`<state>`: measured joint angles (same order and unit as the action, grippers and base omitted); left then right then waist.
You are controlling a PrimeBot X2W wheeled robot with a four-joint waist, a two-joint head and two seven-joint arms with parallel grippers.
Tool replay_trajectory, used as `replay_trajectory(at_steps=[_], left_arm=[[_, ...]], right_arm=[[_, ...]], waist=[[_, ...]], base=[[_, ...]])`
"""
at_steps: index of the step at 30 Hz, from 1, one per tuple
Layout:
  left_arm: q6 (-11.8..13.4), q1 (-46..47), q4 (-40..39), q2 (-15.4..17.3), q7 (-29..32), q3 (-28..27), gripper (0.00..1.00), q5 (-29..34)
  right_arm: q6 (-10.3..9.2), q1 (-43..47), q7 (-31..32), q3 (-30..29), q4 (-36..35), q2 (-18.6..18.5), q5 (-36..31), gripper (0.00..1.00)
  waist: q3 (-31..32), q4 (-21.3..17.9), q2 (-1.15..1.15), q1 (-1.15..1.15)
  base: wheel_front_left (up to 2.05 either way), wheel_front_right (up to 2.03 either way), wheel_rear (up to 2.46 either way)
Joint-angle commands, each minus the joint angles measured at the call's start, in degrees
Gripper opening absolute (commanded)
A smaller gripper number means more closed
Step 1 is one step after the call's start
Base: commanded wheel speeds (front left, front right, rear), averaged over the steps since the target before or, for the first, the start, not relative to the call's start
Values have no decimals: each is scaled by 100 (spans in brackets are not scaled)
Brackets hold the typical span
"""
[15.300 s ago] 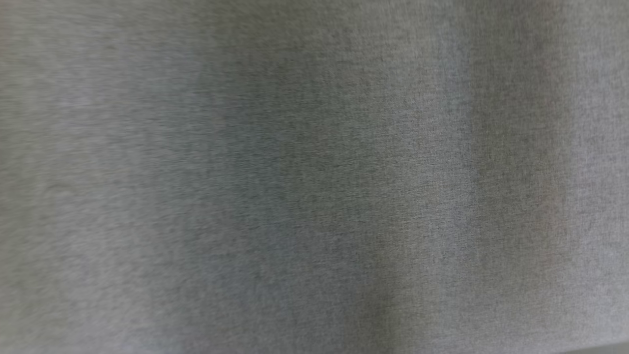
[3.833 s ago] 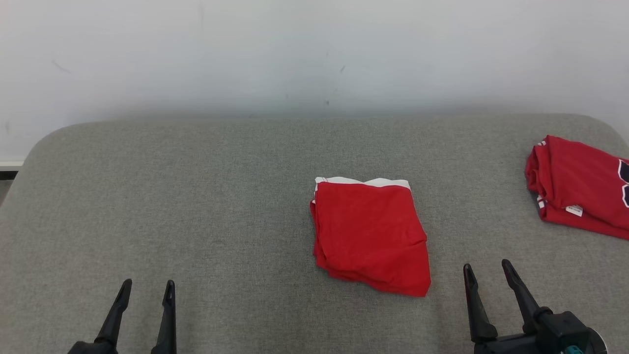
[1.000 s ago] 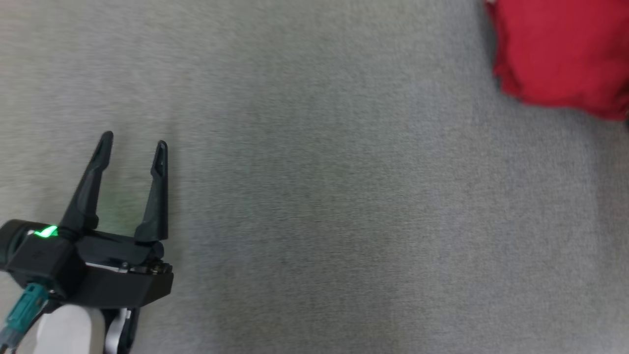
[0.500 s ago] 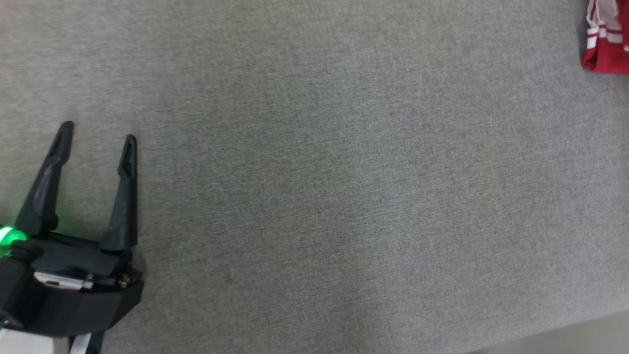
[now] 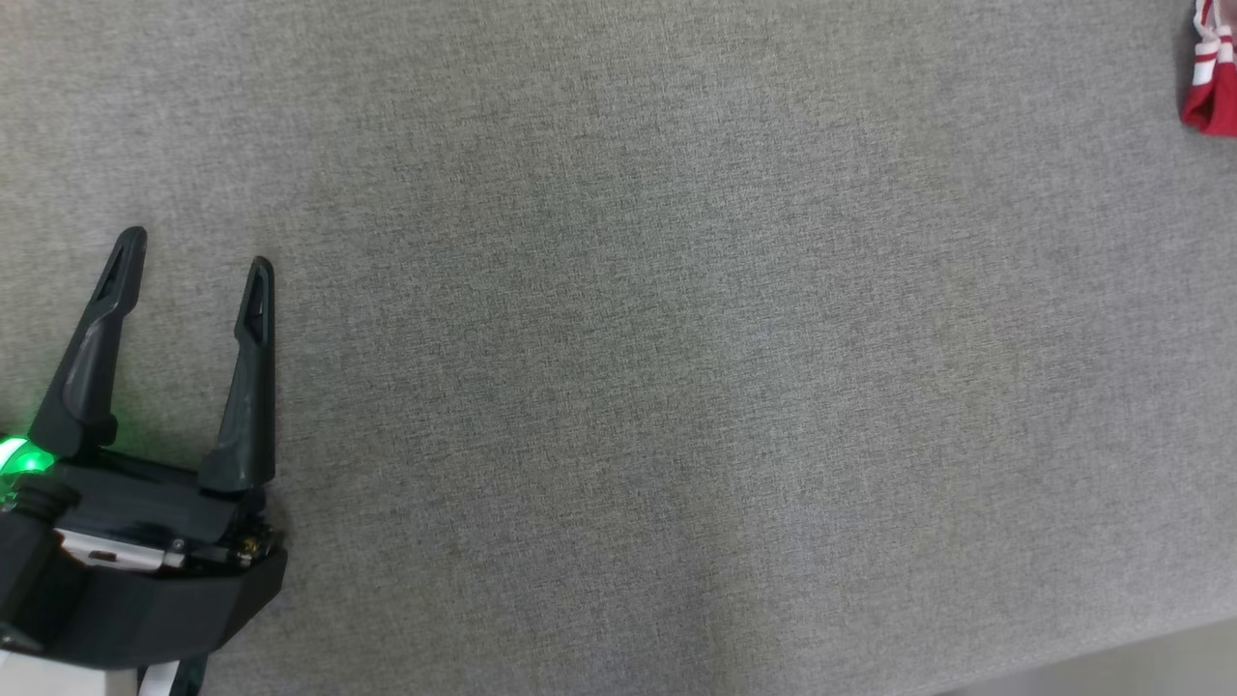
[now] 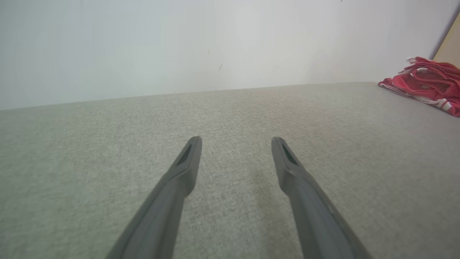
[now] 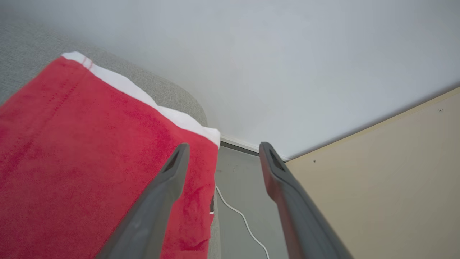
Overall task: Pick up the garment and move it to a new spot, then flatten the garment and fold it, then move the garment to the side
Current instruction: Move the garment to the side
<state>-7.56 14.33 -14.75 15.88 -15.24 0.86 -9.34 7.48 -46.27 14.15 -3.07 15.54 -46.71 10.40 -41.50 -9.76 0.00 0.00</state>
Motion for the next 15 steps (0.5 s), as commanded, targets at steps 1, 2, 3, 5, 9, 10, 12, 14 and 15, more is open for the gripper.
replay_trajectory(at_steps=[1,2,3,5,9,10,12,14,15], left_arm=[[18,-41,245,-30,34,-1,100,-15],[19,-45,258,-40,34,-19,100,-21],[18,-44,276,-56,34,-33,100,-30],[18,-51,324,-95,33,-59,100,-46],[18,-143,496,-249,17,-145,100,-75],[18,-169,547,-280,16,-169,100,-66],[18,-197,612,-376,15,-257,100,-66],[19,-294,679,-444,14,-370,100,-62],[20,-336,722,-494,14,-421,100,-54]], right_arm=[[-3,-73,-93,-35,37,34,-121,100],[-3,-97,-152,-28,53,53,-170,100],[-3,-133,-230,-24,61,86,-211,100],[-3,-189,-405,30,41,124,-249,100],[-3,-231,-981,205,38,348,-292,100],[-3,-212,-1093,268,59,405,-292,100],[-3,-177,-1320,405,63,559,-262,100],[-3,-130,-1496,574,22,765,-257,100],[-3,-100,-1582,652,-5,904,-305,100]], waist=[[50,31,0,0],[79,39,0,0],[119,45,0,0],[221,60,0,0],[664,141,0,0],[779,164,0,0],[1012,220,0,0],[1225,261,0,0],[1346,292,0,0]], base=[[0,0,0],[0,0,0],[0,0,0],[0,0,0],[0,0,0],[0,0,0],[0,0,0],[0,0,0],[0,0,0]])
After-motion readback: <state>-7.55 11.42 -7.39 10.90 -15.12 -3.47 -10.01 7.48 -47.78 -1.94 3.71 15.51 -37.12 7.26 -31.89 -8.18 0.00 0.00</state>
